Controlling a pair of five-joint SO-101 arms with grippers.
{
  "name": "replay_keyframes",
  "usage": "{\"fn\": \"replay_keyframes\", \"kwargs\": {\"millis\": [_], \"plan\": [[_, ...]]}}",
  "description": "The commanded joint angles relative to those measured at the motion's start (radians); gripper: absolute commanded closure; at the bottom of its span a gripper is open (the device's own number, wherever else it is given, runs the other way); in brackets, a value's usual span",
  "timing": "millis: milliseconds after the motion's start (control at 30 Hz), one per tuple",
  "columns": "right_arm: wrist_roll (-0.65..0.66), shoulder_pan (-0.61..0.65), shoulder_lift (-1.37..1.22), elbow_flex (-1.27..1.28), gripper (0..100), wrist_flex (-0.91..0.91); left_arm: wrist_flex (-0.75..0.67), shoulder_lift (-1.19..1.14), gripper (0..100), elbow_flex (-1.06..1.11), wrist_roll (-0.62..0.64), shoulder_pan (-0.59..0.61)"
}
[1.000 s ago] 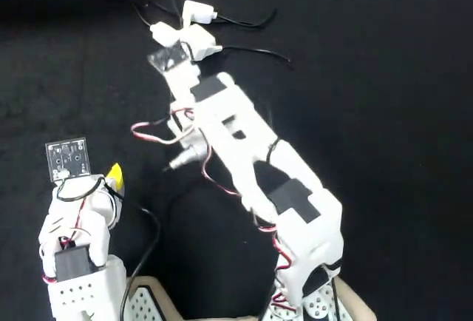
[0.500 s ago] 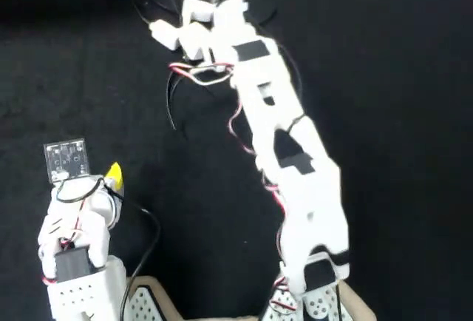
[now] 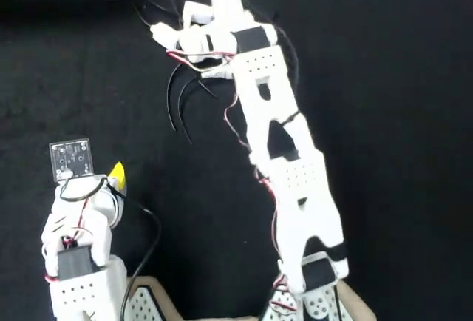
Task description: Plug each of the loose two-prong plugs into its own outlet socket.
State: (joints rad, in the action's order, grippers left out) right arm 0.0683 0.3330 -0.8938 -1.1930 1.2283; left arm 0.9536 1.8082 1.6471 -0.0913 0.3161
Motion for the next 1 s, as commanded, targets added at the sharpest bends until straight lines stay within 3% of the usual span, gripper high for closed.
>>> {"fn": "replay_keyframes", "kwargs": {"millis": [0, 100, 200, 533, 667, 967], "plan": [[0.0, 0.011, 0.027, -0.271, 70.1, 0.232, -0.021, 0.011, 79, -0.008, 0.008, -0.013], [0.0, 0.002, 0.025, -0.481, 70.1, 0.439, -0.02, 0.011, 79, -0.008, 0.008, -0.015], [-0.006, -0.021, 0.082, -0.453, 70.1, 0.54, -0.021, 0.012, 79, -0.016, 0.011, -0.016], [-0.009, -0.261, 0.254, -0.384, 70.1, 0.539, 0.005, 0.014, 79, -0.07, 0.046, -0.174], [-0.009, -0.324, 0.348, -0.383, 70.1, 0.539, 0.086, 0.014, 79, -0.157, 0.132, -0.173], [-0.009, -0.451, 0.529, -0.381, 70.1, 0.539, 0.29, 0.014, 79, -0.305, 0.14, -0.142]]}}
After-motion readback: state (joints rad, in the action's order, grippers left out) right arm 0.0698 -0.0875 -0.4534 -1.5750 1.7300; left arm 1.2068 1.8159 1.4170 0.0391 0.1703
